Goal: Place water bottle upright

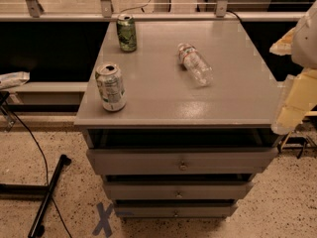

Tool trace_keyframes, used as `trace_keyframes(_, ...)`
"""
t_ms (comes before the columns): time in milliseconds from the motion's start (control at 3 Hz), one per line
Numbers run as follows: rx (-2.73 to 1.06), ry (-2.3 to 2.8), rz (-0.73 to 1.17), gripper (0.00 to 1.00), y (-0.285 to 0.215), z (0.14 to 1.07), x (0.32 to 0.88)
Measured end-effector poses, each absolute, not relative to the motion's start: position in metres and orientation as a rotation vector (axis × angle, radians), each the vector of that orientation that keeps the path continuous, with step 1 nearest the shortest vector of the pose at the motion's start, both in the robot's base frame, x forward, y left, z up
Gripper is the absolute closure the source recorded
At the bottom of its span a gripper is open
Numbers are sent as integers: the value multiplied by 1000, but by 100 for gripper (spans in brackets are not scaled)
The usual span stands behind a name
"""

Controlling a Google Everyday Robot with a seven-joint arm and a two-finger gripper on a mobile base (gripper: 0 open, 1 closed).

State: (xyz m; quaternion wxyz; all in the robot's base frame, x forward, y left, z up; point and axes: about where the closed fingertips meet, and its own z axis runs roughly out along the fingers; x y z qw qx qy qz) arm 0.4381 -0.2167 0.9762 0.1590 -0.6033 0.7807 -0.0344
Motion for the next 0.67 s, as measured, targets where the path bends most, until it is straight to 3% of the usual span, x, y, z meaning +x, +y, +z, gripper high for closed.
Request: trace_keyframes(667,-1710,2247,-72,0,-207,978,461)
